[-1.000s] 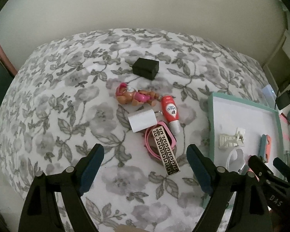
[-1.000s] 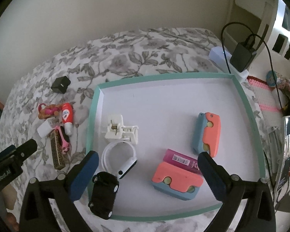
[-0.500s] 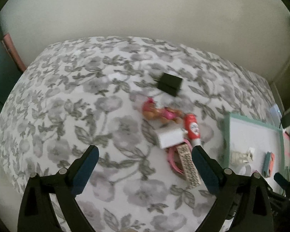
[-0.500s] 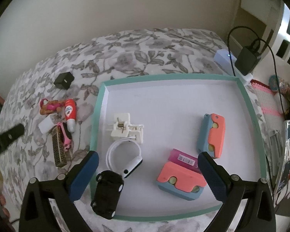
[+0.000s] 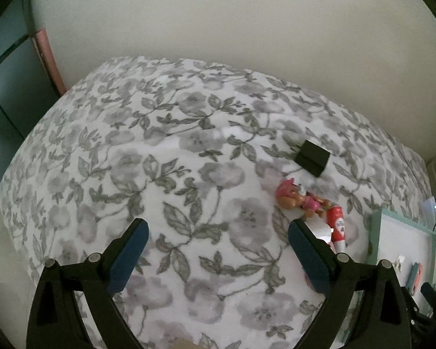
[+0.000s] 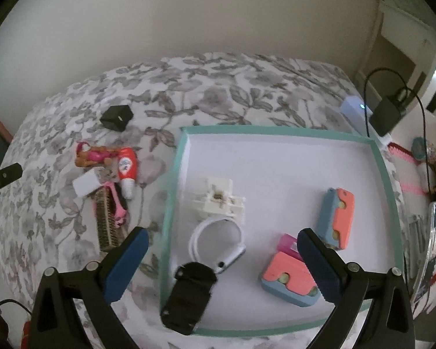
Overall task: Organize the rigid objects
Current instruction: 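Move both grippers back toward the pile of toys, then grasp the gold patterned bar with the right gripper while the left closes on the white charger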
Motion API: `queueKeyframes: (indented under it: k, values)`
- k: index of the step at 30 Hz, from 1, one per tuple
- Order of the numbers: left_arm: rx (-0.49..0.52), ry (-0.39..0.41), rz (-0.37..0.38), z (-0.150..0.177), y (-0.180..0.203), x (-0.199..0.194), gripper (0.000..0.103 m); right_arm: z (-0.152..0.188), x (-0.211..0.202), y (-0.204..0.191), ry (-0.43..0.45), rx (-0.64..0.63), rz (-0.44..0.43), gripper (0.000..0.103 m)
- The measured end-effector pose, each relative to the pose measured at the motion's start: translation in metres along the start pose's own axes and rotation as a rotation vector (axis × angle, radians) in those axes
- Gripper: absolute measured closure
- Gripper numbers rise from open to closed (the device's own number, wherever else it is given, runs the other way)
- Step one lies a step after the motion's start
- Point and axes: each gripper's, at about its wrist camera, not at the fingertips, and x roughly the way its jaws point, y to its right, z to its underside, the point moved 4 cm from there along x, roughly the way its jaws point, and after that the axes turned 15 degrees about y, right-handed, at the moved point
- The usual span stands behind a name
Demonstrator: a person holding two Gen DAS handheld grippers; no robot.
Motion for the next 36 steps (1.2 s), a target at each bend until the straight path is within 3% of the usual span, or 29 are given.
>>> queueKeyframes:
  k: [5, 10, 16, 24, 33, 36]
  values:
    - [-0.063, 0.004, 0.018, -0.001, -0.012, 0.006, 0.006, -0.01, -0.001, -0.022, 0.046, -0.021, -0.03, 0.0]
    - [-0.107, -0.022, 0.041, 0.002, -0.019, 0.015, 0.006, -0.011, 0.011, -0.051, 0.029, -0.03, -0.091, 0.0]
    - [-0.057, -0.107, 0.018, 0.017, -0.016, 0.034, 0.006, -0.008, 0.025, -0.083, 0.024, -0.098, -0.1, 0.0]
    - [-0.064, -0.148, 0.034, 0.024, -0.013, 0.043, 0.006, 0.006, 0.045, -0.109, -0.021, -0.191, -0.135, 0.01]
    - [-0.124, -0.207, 0.164, 0.029, 0.012, 0.052, 0.006, 0.017, 0.056, -0.115, -0.072, -0.194, -0.152, 0.021]
    - [-0.127, -0.21, 0.21, 0.03, 0.028, 0.054, 0.006, 0.019, 0.059, -0.115, -0.092, -0.175, -0.175, 0.03]
